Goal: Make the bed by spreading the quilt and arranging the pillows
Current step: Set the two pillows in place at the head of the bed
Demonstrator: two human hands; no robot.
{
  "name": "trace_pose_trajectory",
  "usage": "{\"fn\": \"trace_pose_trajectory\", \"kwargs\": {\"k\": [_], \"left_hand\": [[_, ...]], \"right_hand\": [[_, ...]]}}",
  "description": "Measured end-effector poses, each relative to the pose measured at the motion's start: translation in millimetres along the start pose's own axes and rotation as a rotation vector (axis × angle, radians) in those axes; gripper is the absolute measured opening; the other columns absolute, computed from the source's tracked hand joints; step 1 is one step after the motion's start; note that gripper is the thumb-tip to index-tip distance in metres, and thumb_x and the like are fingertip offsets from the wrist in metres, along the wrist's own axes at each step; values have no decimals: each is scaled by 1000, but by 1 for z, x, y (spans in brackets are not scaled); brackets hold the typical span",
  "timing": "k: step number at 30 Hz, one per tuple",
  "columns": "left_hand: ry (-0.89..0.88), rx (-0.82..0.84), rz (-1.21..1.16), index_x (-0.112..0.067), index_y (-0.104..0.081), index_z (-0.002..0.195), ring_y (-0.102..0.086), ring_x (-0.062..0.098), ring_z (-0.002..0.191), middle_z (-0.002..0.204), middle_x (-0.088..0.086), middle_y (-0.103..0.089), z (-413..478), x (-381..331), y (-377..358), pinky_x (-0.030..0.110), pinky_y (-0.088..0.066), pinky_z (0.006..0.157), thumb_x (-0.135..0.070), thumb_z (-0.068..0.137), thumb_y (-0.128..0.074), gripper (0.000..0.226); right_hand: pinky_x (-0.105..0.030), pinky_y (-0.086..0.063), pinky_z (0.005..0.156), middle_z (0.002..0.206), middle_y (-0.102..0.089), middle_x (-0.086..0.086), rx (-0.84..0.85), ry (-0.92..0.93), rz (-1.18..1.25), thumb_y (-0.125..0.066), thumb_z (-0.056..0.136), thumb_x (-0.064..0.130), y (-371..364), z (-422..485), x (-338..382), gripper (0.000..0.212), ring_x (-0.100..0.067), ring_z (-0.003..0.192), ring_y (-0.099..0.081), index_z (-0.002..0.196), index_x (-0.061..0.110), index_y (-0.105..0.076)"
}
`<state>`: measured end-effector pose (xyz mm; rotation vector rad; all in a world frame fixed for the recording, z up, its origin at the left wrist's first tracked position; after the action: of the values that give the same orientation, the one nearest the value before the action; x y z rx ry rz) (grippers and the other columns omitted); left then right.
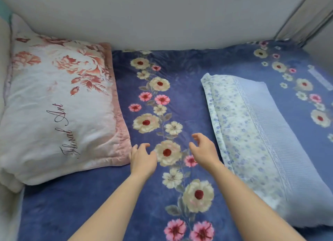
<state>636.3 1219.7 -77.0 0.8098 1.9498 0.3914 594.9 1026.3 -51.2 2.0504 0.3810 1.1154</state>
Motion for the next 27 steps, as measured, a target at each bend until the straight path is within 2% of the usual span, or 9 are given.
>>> {"fn": "trace_pose_trajectory", "kwargs": {"k": [5, 7, 10, 12, 15, 17, 20, 23, 27], "left_hand": [[-43, 167, -72, -16, -60, 121, -53, 28, 120, 127, 5, -59, -49, -51, -129, 35, -39, 103, -27, 87, -52, 37], [-15, 213, -189, -15, -55, 128, -53, 25, 123, 130, -1, -53, -62, -69, -172, 37, -39, 105, -32, 87, -55, 43], [55, 295, -319, -18, -34, 145, -43, 25, 132, 148, 3, -40, -75, -89, -239, 41, -37, 108, -50, 84, -61, 74], [83, 365, -375, -23, -18, 151, -37, 23, 138, 153, -3, -33, -81, -92, -277, 43, -34, 111, -72, 66, -63, 108], [82, 432, -519, -33, -7, 150, -42, 19, 133, 149, -8, -37, -84, -89, -318, 43, -37, 110, -68, 57, -76, 121], [73, 390, -612, -32, -10, 149, -48, 18, 127, 142, -9, -43, -87, -89, -336, 43, -41, 107, -56, 62, -81, 114], [55, 287, -575, -19, -48, 133, -60, 20, 113, 127, -2, -60, -89, -92, -346, 43, -48, 99, -38, 75, -77, 67], [85, 407, -775, -8, -68, 111, -71, 24, 90, 105, 11, -73, -105, -109, -317, 38, -58, 81, -15, 83, -70, 29], [90, 576, -959, 1, -75, 97, -72, 28, 83, 98, 19, -73, -138, -111, -230, 33, -59, 71, -10, 77, -63, 25]], "right_hand": [[-37, -39, 99, 130, -57, -6, -240, -55, -39, -56, 90, 23, 94, -5, -116, 39, -23, 122, -50, 128, 12, -55], [-41, -36, 103, 135, -52, -8, -296, -95, -101, -56, 92, 30, 121, -4, -161, 45, -26, 127, -44, 133, 13, -51], [-49, -28, 108, 148, -40, -9, -290, -234, -193, -52, 92, 46, 155, -1, -235, 62, -29, 136, -32, 144, 15, -39], [-53, -20, 111, 157, -27, -5, -250, -322, -240, -47, 90, 57, 171, 1, -281, 72, -28, 143, -22, 149, 21, -29], [-58, -8, 113, 163, -8, -1, -202, -417, -180, -40, 83, 75, 183, 4, -325, 86, -26, 148, -3, 153, 32, -14], [-60, -2, 113, 163, 2, -2, -167, -446, -145, -34, 80, 81, 178, 9, -340, 90, -28, 149, 6, 153, 37, -4], [-61, 2, 114, 163, 6, -4, -178, -413, -168, -28, 81, 81, 163, 11, -345, 88, -30, 148, 9, 153, 37, 0], [-59, -7, 112, 158, -16, -8, -262, -388, -84, -33, 83, 77, 174, 7, -337, 79, -32, 145, -11, 149, 35, -22], [-53, -33, 108, 135, -53, -13, -195, -473, 290, -45, 62, 92, 194, 8, -342, 89, -34, 125, -47, 118, 23, -54]]}}
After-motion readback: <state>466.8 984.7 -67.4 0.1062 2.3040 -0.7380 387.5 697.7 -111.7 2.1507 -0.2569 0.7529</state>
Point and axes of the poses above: each hand's wrist, its own z-axis towards the middle knuckle, its own y-axis out of the back of the hand, x = y × z, the point moved 1 cm from there along z, towards the middle knuckle
